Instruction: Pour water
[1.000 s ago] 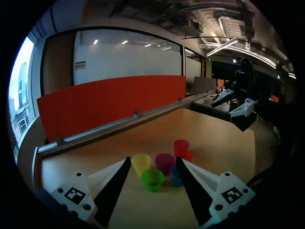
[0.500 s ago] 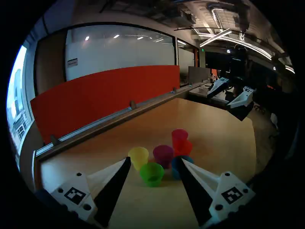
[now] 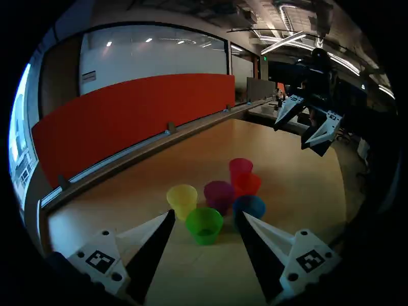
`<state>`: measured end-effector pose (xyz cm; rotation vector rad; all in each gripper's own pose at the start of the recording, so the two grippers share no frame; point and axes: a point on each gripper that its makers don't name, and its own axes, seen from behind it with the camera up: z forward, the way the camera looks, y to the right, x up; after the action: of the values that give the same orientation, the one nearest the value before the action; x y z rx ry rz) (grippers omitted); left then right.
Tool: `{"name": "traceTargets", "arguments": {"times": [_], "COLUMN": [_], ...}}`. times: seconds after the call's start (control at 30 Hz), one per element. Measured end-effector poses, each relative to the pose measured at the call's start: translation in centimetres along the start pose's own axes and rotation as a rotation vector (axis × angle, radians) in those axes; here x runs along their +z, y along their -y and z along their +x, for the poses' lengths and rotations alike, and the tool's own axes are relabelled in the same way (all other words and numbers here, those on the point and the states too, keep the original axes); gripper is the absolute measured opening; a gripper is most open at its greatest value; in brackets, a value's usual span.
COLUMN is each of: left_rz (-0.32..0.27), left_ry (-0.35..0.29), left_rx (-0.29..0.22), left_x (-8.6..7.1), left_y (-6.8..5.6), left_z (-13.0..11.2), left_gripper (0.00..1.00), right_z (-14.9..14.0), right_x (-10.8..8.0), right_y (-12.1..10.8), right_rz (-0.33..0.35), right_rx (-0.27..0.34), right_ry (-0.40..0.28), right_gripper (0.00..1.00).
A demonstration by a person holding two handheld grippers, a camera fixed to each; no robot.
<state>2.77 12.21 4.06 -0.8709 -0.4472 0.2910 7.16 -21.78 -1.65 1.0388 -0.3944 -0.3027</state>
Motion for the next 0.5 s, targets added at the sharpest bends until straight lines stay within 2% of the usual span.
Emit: {"name": "traceTargets", "arguments": {"times": [0.5], "left_rz": [-0.040], "left_ry": [0.098], "left_rx": [0.029], "left_x": [3.4], "left_y": [0.1], "left_z": [-4.1], "left_gripper": [0.87], "right_z": [-4.0], "right_x": [4.5], "right_y": [1.3], "right_rz": [0.047], "right_rx": [-0.049], "right_ry": [0.072], "right_gripper": [0.99]}}
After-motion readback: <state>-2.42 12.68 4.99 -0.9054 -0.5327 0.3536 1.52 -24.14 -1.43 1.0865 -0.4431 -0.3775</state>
